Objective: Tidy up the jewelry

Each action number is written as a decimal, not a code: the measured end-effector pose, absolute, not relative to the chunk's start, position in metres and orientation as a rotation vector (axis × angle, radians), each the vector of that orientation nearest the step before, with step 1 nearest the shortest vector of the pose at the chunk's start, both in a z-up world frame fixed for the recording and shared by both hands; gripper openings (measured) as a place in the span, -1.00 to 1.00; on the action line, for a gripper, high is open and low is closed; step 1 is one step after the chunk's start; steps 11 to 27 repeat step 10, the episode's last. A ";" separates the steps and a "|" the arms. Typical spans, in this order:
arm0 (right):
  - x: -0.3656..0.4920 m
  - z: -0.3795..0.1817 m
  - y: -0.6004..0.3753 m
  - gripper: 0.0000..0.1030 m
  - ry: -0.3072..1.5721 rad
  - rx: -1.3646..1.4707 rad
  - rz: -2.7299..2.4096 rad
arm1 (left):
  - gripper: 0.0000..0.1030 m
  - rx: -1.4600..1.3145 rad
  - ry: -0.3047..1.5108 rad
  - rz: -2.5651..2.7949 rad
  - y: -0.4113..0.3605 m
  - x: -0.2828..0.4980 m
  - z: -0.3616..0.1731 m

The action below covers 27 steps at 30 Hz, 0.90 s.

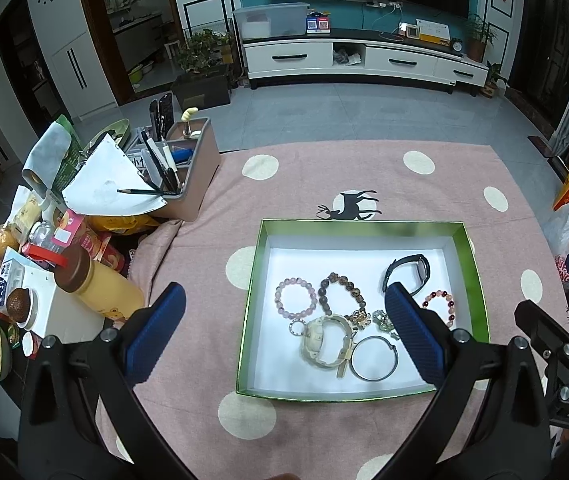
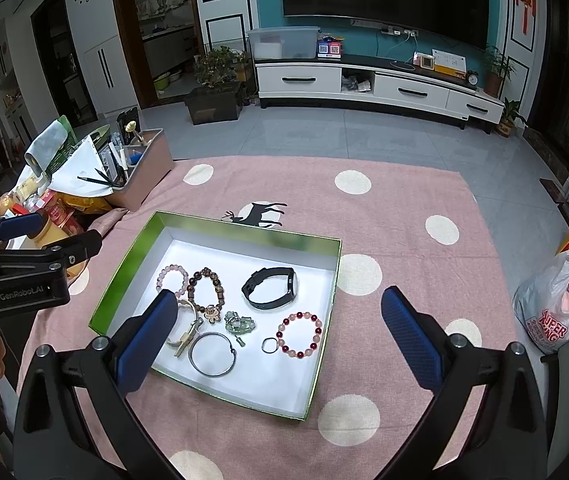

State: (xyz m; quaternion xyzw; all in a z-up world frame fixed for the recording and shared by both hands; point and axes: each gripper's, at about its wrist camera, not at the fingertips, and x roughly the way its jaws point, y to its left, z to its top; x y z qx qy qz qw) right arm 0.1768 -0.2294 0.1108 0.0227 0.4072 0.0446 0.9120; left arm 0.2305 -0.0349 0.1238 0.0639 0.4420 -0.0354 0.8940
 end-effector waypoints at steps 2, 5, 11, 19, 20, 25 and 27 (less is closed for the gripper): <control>0.176 0.109 -0.230 0.97 0.839 0.045 0.092 | 0.96 0.134 0.920 -0.070 -0.035 0.231 0.123; 0.176 0.109 -0.231 0.97 0.839 0.045 0.092 | 0.96 0.137 0.921 -0.062 -0.034 0.231 0.123; 0.176 0.109 -0.230 0.97 0.839 0.046 0.091 | 0.96 0.140 0.921 -0.059 -0.034 0.230 0.122; 0.176 0.109 -0.230 0.97 0.839 0.046 0.091 | 0.96 0.140 0.921 -0.059 -0.034 0.230 0.122; 0.176 0.109 -0.230 0.97 0.839 0.046 0.091 | 0.96 0.140 0.921 -0.059 -0.034 0.230 0.122; 0.176 0.109 -0.230 0.97 0.839 0.046 0.091 | 0.96 0.140 0.921 -0.059 -0.034 0.230 0.122; 0.176 0.109 -0.230 0.97 0.839 0.046 0.091 | 0.96 0.140 0.921 -0.059 -0.034 0.230 0.122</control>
